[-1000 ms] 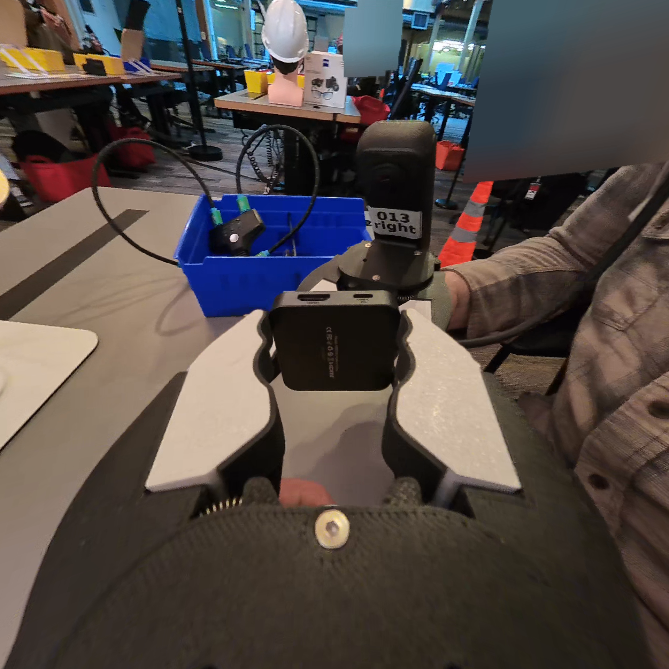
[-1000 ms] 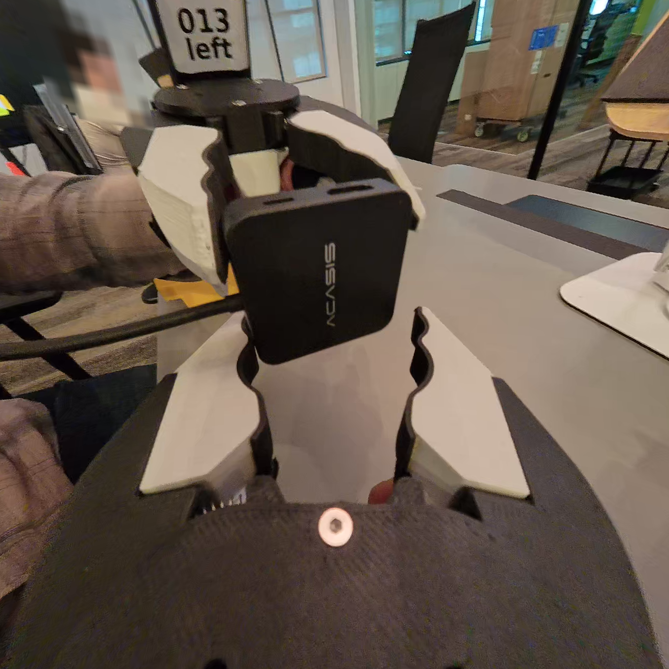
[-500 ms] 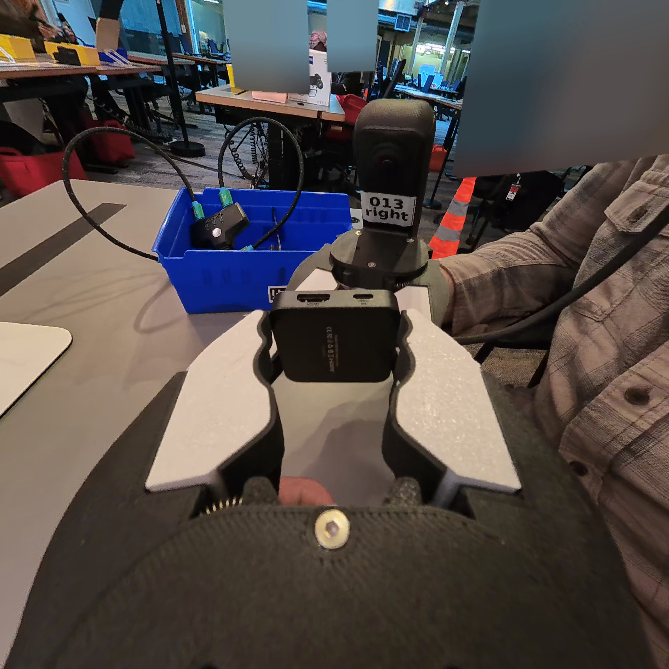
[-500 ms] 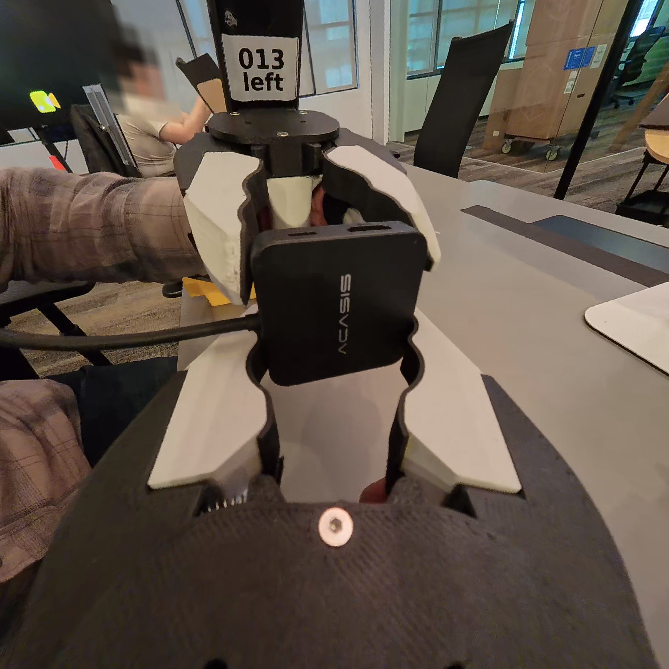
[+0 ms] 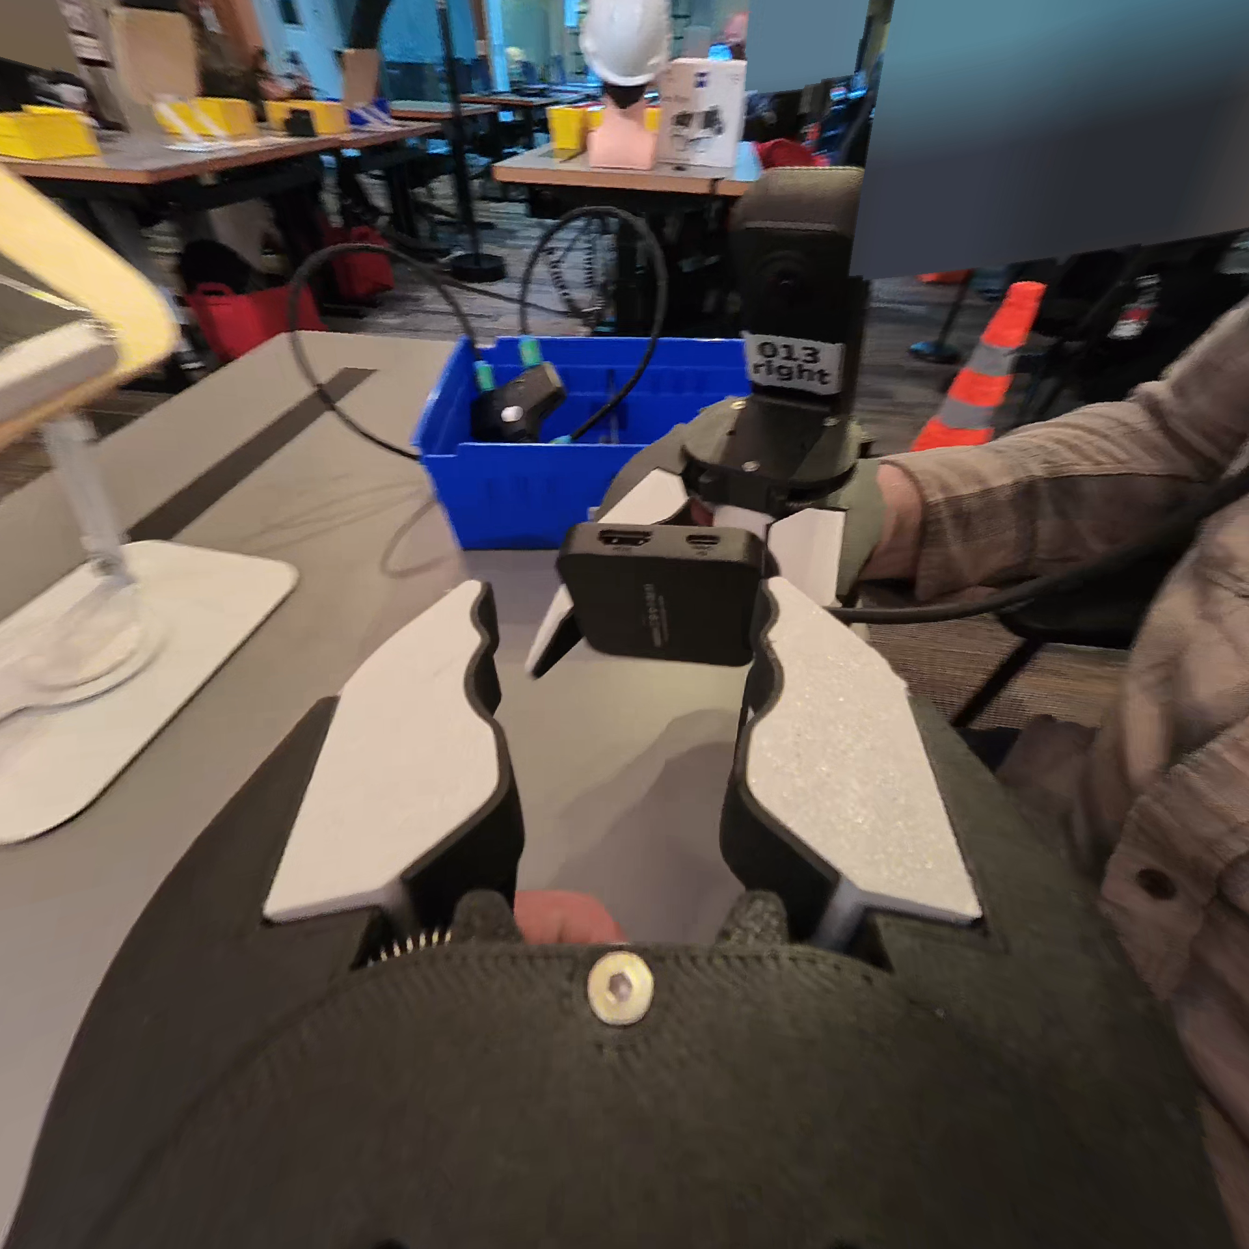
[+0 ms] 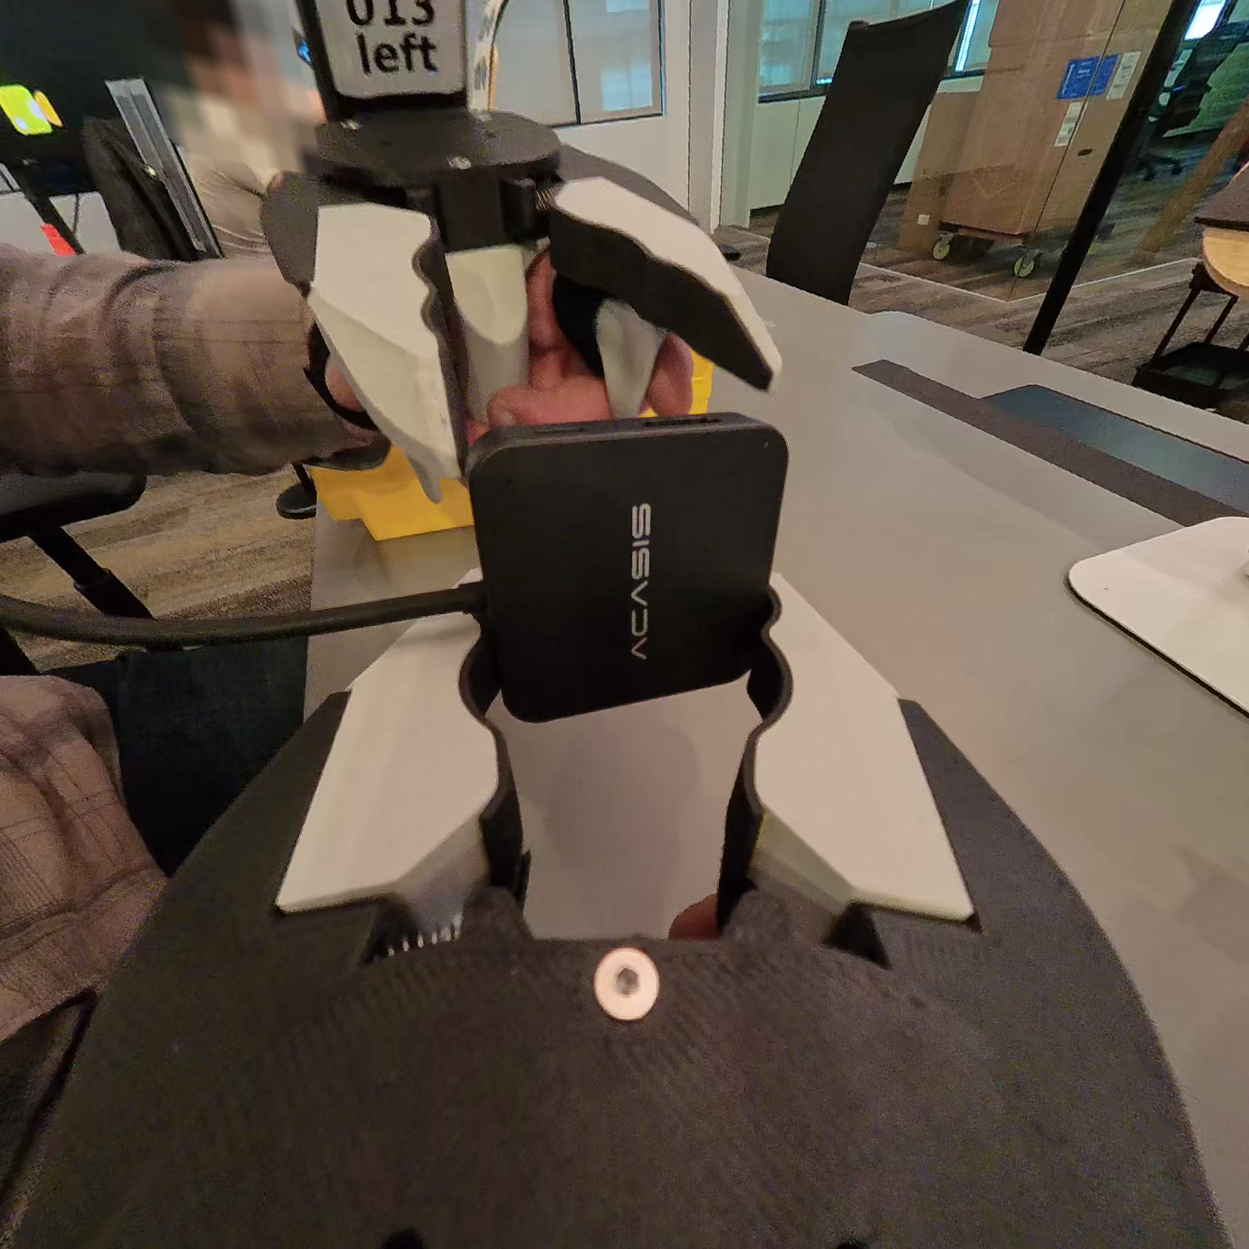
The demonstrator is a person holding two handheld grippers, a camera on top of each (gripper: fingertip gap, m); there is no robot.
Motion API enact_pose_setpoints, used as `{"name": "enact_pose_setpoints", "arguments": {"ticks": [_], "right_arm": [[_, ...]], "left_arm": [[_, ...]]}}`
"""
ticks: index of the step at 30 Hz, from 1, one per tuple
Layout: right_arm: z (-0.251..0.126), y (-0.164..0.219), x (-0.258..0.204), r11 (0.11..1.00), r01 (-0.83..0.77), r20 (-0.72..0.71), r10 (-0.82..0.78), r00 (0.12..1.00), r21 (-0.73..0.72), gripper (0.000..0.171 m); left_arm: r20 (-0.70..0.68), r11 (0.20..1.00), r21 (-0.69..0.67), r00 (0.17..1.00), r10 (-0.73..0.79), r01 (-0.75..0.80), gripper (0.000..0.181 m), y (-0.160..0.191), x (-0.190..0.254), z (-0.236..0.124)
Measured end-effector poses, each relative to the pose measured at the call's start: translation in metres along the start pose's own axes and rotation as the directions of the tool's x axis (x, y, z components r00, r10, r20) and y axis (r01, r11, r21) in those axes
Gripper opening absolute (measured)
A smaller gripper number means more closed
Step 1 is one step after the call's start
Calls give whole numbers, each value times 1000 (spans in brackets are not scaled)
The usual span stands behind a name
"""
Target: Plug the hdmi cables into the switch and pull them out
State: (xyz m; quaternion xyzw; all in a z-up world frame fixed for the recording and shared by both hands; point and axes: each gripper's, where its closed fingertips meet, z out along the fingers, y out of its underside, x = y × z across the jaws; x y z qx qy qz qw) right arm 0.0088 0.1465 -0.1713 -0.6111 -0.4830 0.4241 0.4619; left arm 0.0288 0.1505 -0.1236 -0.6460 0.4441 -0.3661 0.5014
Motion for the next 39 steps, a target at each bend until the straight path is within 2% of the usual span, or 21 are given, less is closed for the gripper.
{"name": "enact_pose_setpoints", "arguments": {"ticks": [5,8,13,16,20,23,29,32,36,39], "right_arm": [[-4,8,12,995,58,-57,-62,996,-79,72],[-5,19,21,972,145,-84,-162,983,-182,72],[-6,45,39,870,300,-49,-345,937,-390,73],[-6,64,48,782,361,8,-415,910,-508,73],[-4,91,51,659,419,122,-448,886,-624,72],[2,103,52,601,457,174,-468,866,-656,72],[21,95,40,697,471,202,-436,877,-541,72],[26,81,37,770,456,185,-419,889,-445,72],[28,55,29,892,361,186,-320,929,-271,72],[26,38,25,939,300,202,-265,943,-169,72]], "left_arm": [[109,1000,-5,994,17,-17,72,-1,-10,-26],[197,997,-53,978,73,-64,73,2,-18,-54],[409,979,-140,892,193,-148,72,-8,-38,-131],[513,970,-196,828,227,-145,72,-10,-47,-181],[598,937,-341,751,281,-78,71,16,-57,-236],[599,889,-457,737,313,-6,70,53,-59,-258],[585,831,-556,728,358,38,69,107,-55,-266],[579,826,-562,733,356,43,68,117,-55,-268],[600,848,-526,733,322,57,68,116,-57,-274],[611,844,-531,725,319,77,69,120,-61,-283]]}}
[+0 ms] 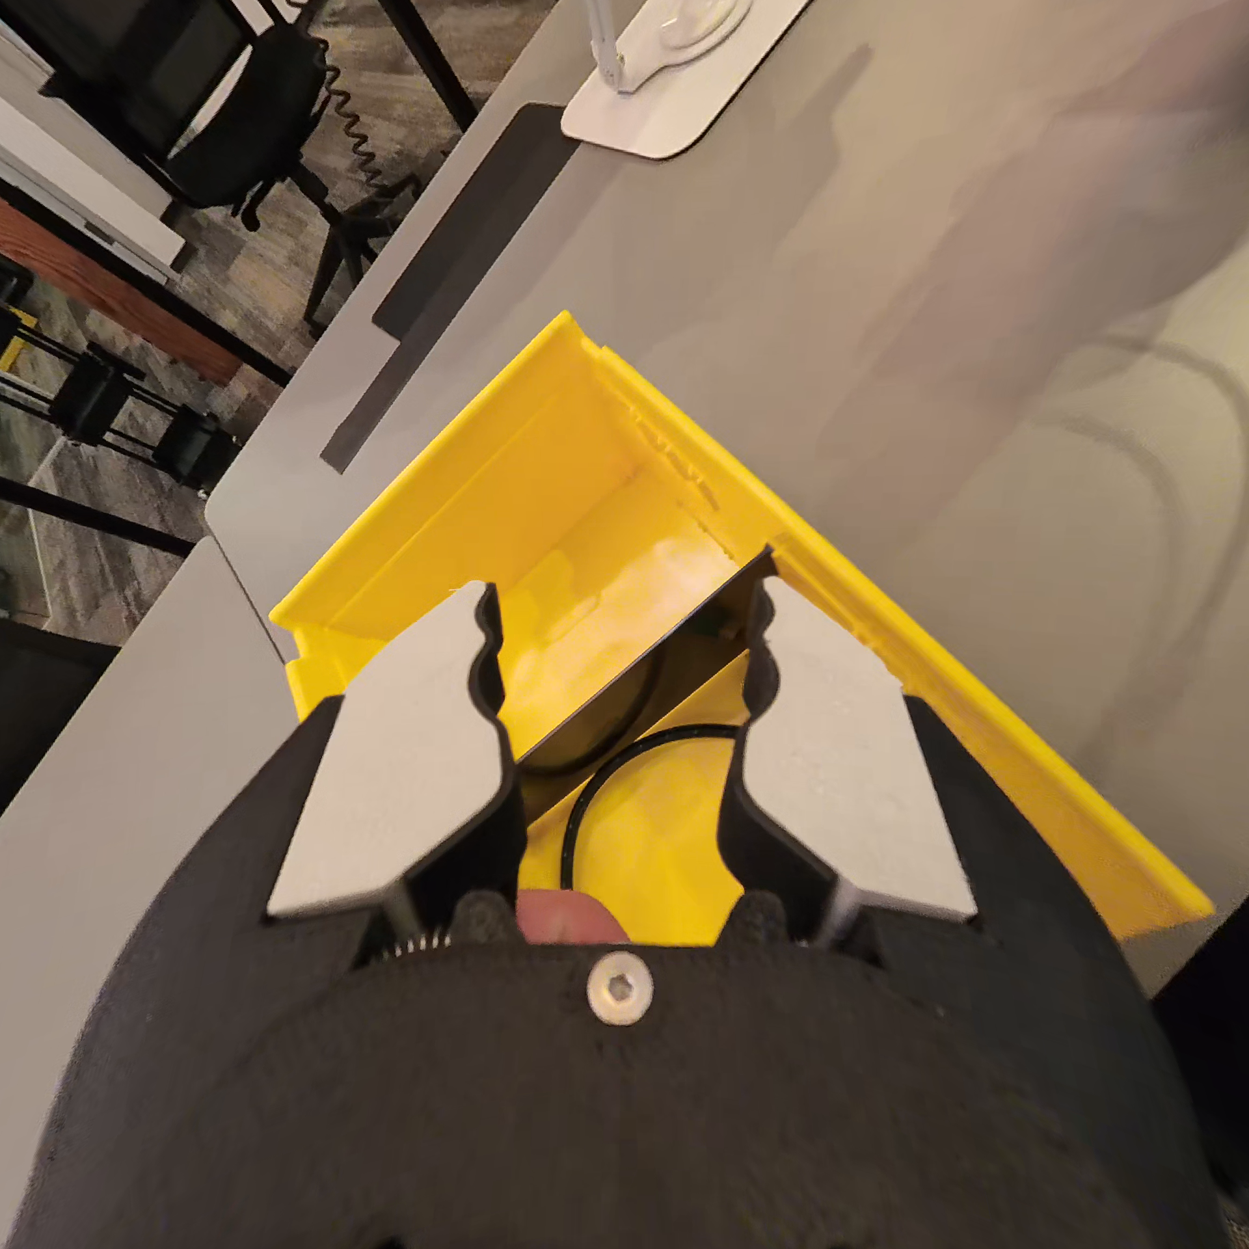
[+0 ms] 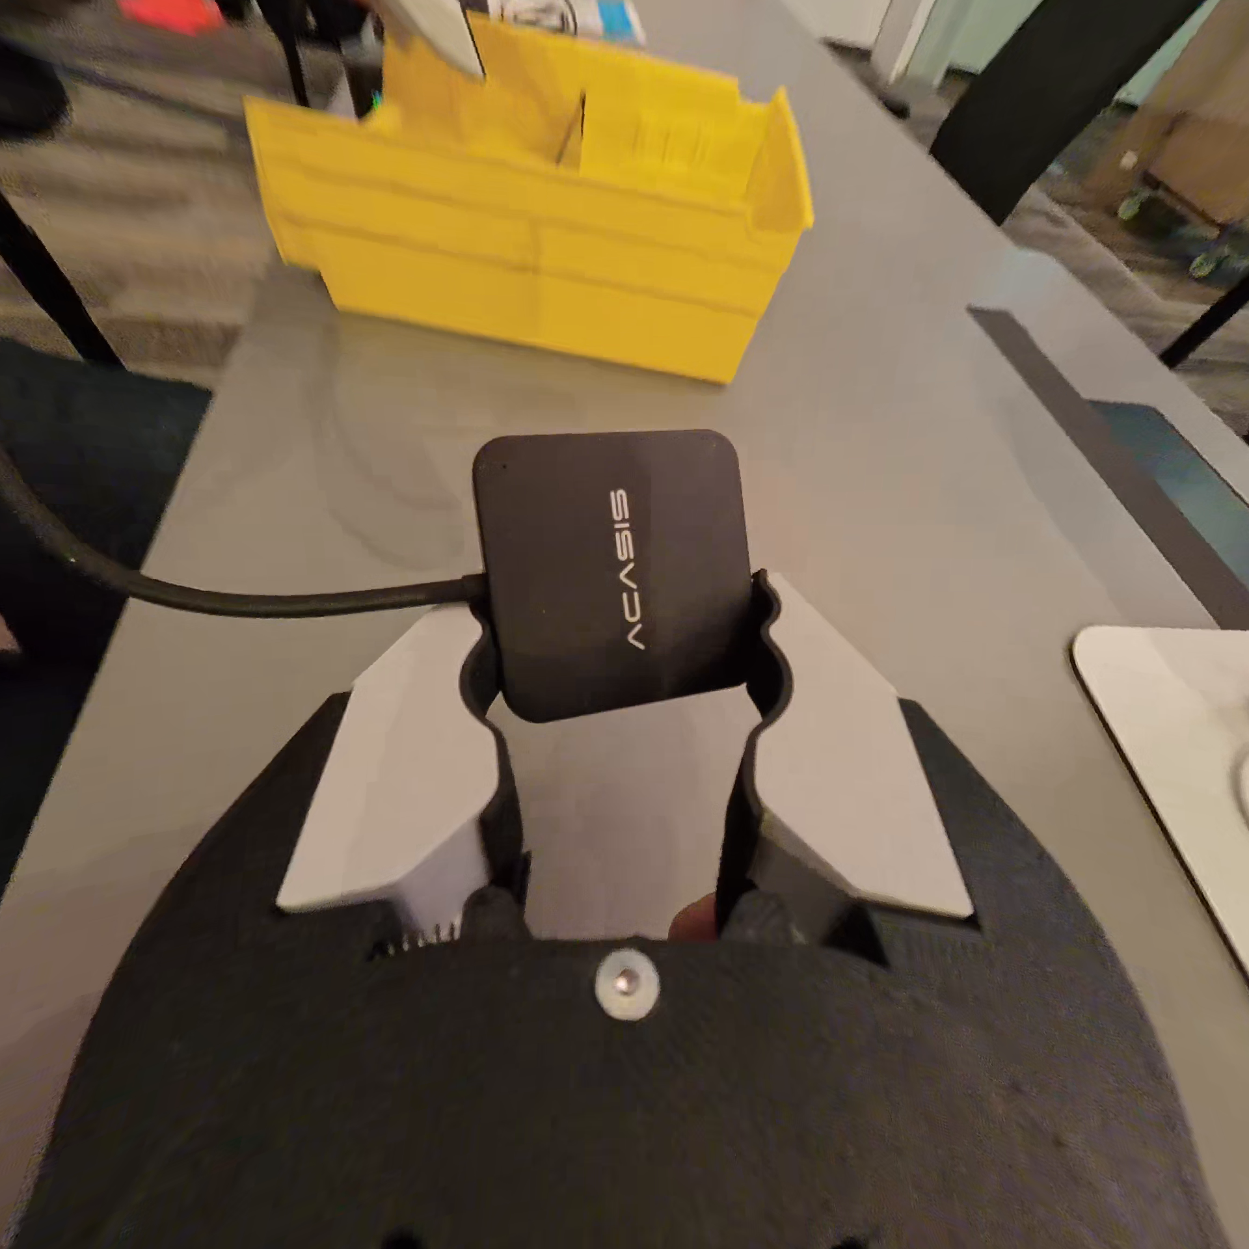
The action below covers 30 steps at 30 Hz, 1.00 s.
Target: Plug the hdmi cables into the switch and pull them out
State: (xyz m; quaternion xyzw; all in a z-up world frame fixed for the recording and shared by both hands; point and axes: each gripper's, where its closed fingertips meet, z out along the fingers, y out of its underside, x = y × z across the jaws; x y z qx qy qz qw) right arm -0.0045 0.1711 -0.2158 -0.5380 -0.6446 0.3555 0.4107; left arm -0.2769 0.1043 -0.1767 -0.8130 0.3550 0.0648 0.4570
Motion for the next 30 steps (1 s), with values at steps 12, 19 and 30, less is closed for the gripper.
{"name": "enact_pose_setpoints", "arguments": {"ticks": [12,19,30], "right_arm": [[0,12,11,994,35,-18,-37,999,-100,72],[5,62,16,902,116,-40,-146,989,-416,72],[12,92,12,823,101,-30,-141,990,-558,72]], "left_arm": [[-60,986,-168,998,-16,6,78,41,-5,0],[-155,944,-327,988,0,-52,76,76,14,9],[-385,903,-412,921,-50,-123,62,105,71,23]]}}
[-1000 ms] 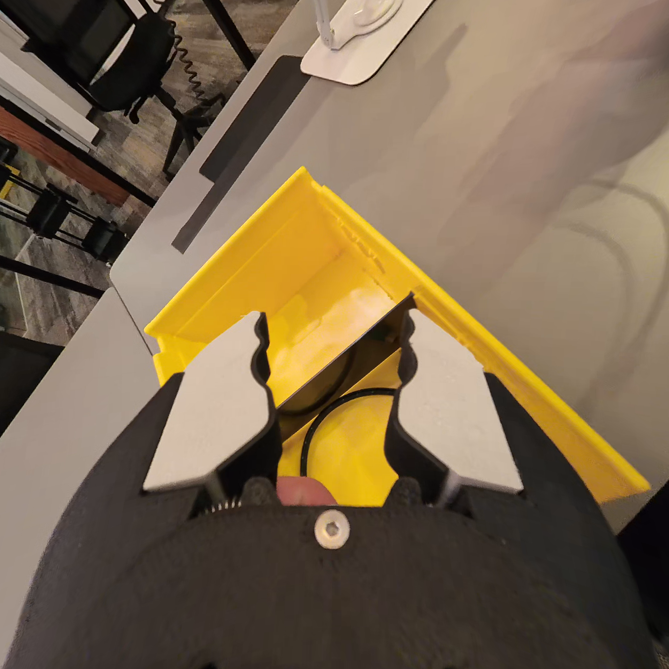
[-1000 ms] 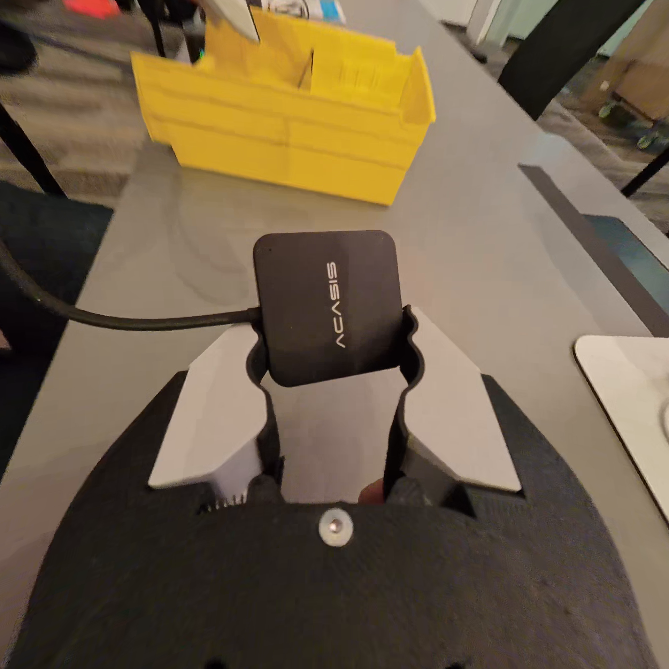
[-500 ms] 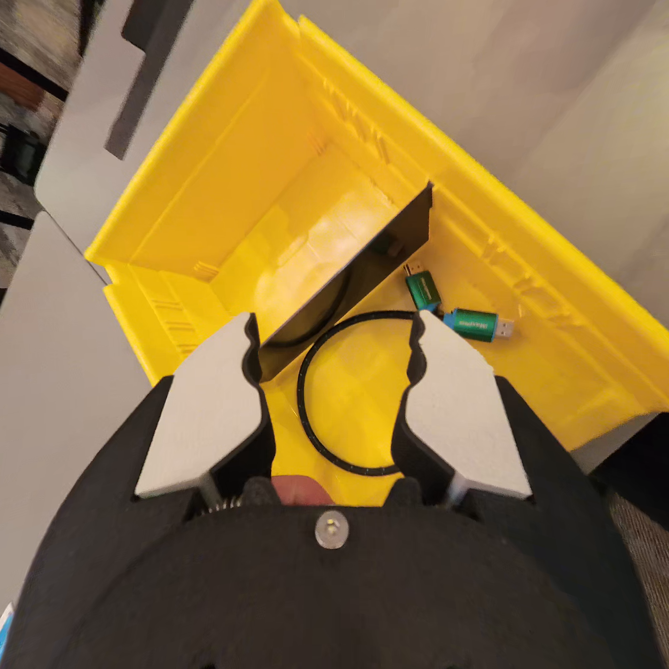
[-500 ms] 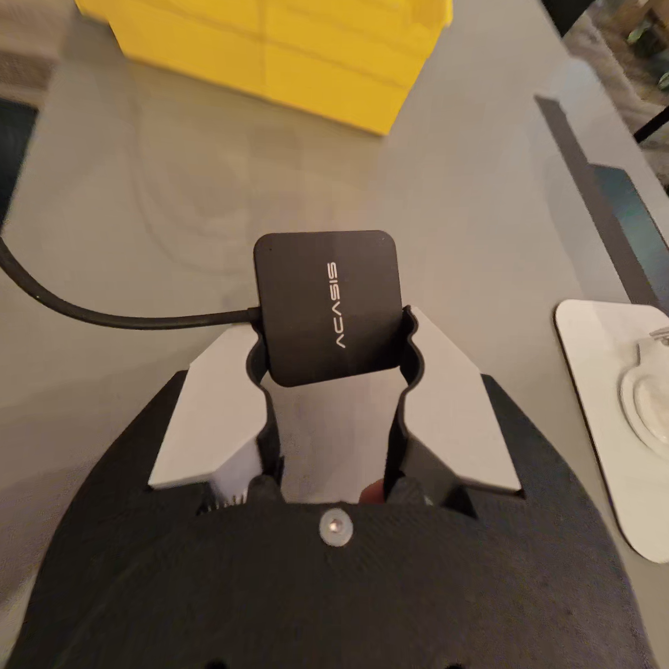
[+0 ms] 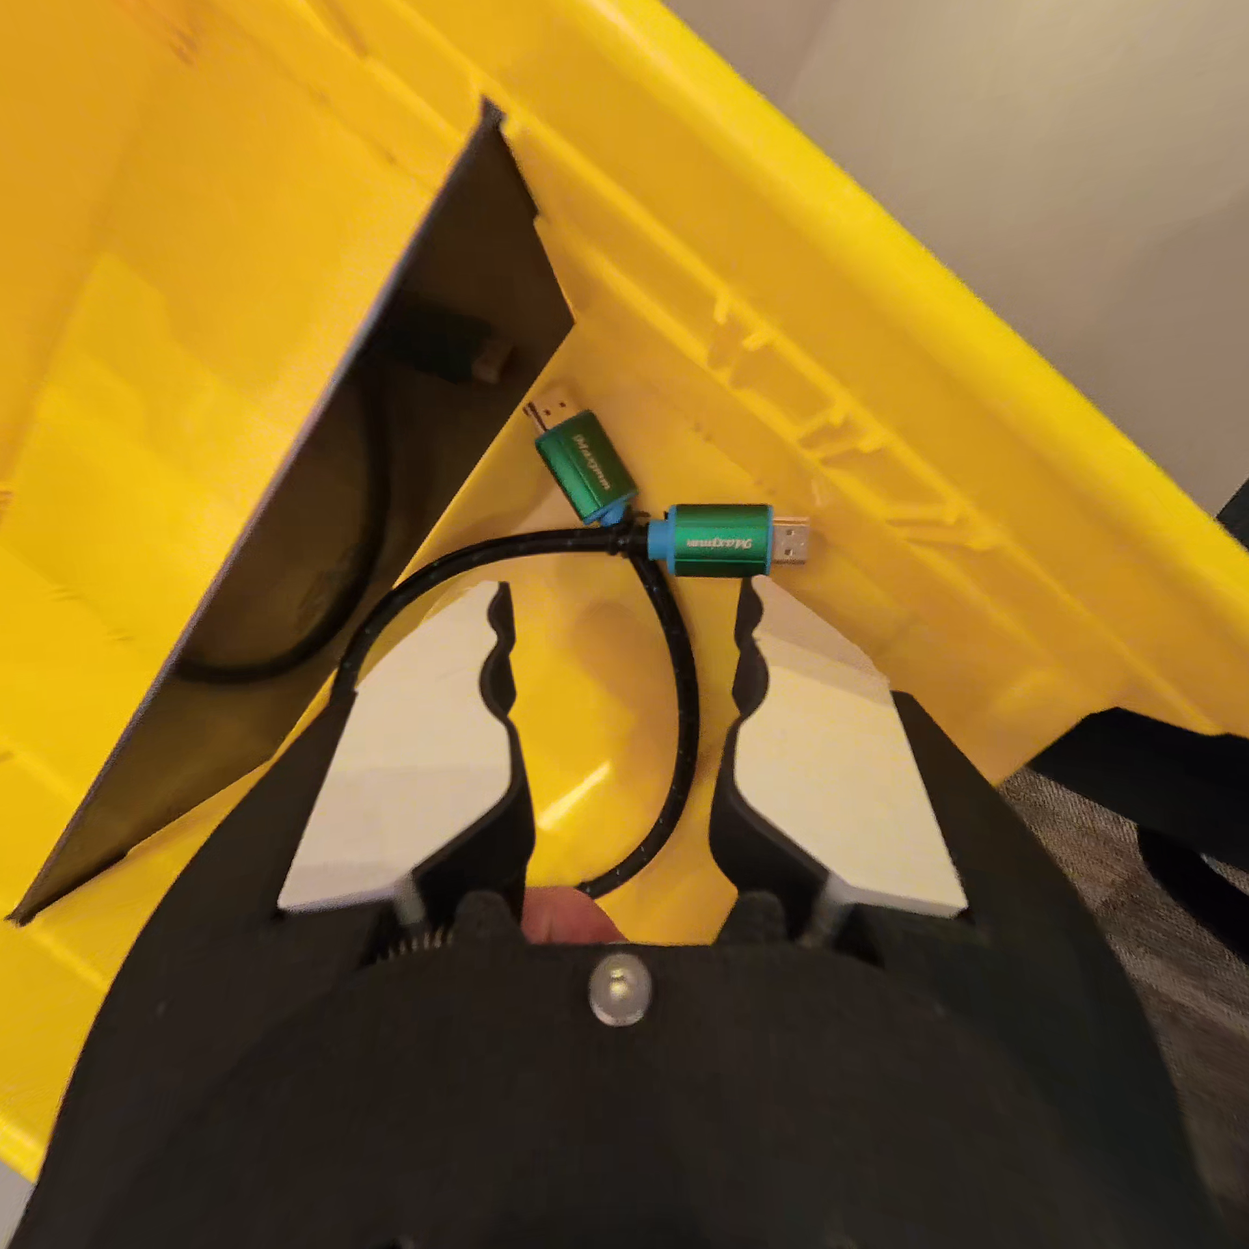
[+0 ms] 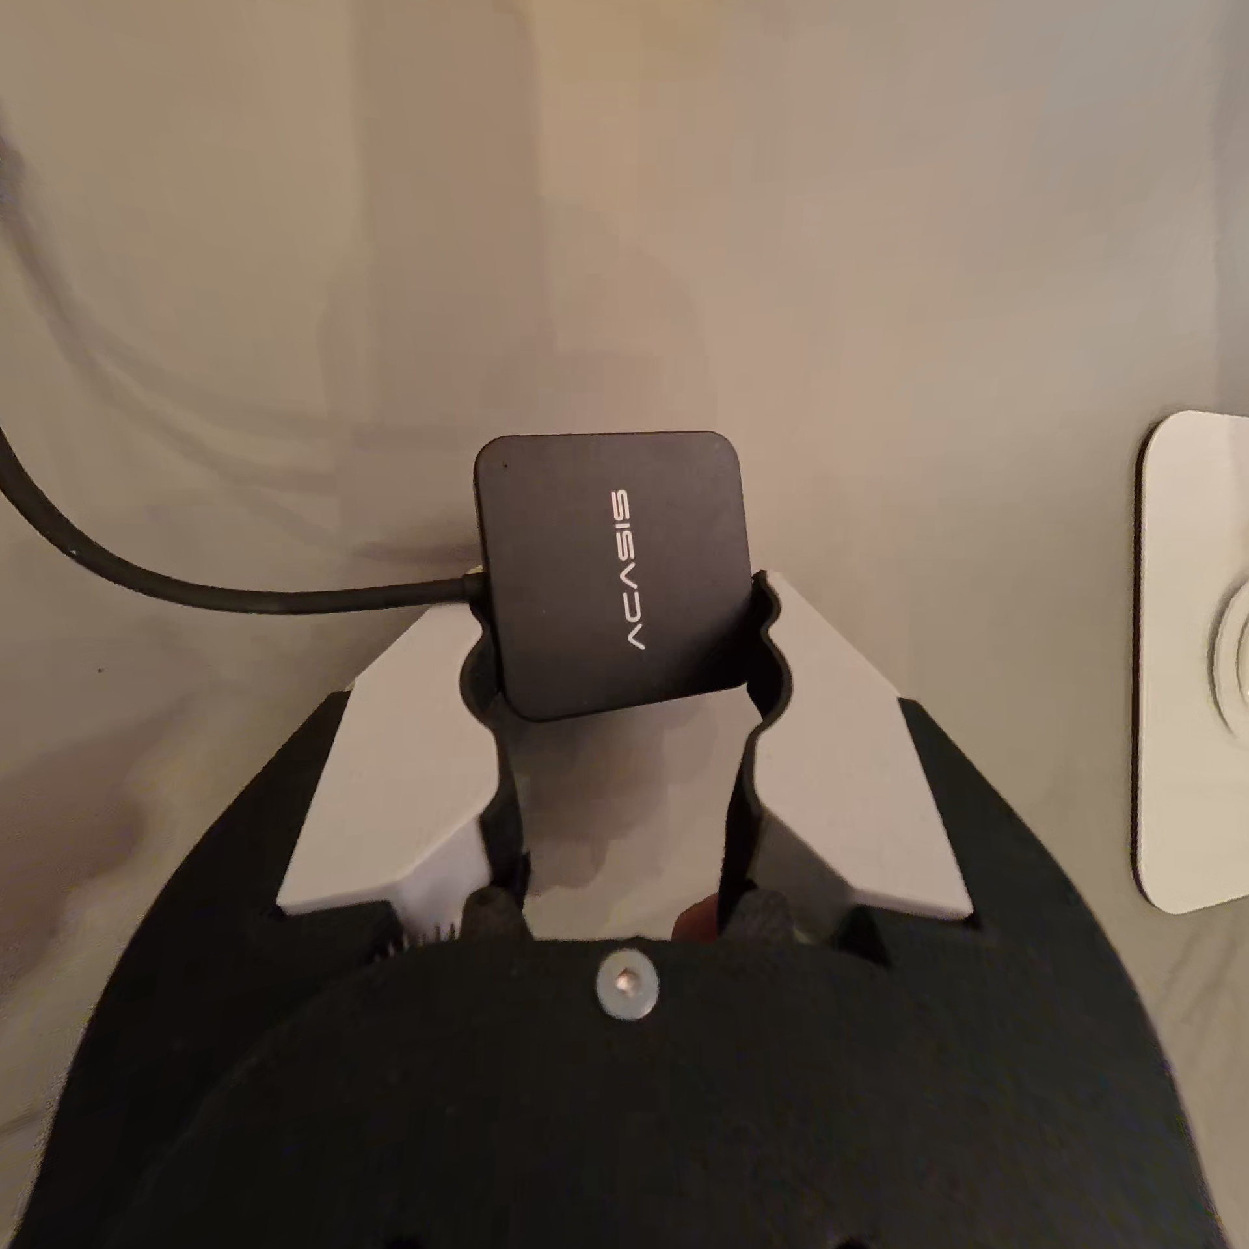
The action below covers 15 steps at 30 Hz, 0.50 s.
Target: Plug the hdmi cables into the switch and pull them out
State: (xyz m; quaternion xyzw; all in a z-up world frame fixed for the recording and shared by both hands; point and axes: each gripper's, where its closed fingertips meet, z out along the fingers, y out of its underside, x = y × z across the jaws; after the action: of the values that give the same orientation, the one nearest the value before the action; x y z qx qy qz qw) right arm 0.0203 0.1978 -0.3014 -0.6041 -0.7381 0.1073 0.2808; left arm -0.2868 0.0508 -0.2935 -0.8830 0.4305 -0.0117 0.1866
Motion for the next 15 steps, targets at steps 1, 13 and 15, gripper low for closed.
{"name": "enact_pose_setpoints", "arguments": {"ticks": [1,13,15], "right_arm": [[0,0,0,1000,1,-1,-1,1000,-4,72],[-4,4,6,996,33,-71,-39,997,-79,72],[-6,7,8,995,37,-83,-44,996,-89,72]], "left_arm": [[-3,1000,-26,1000,8,-8,61,3,1,3],[3,996,-77,999,-40,40,7,7,-3,17],[21,995,-91,999,-37,39,7,9,-6,15]]}}
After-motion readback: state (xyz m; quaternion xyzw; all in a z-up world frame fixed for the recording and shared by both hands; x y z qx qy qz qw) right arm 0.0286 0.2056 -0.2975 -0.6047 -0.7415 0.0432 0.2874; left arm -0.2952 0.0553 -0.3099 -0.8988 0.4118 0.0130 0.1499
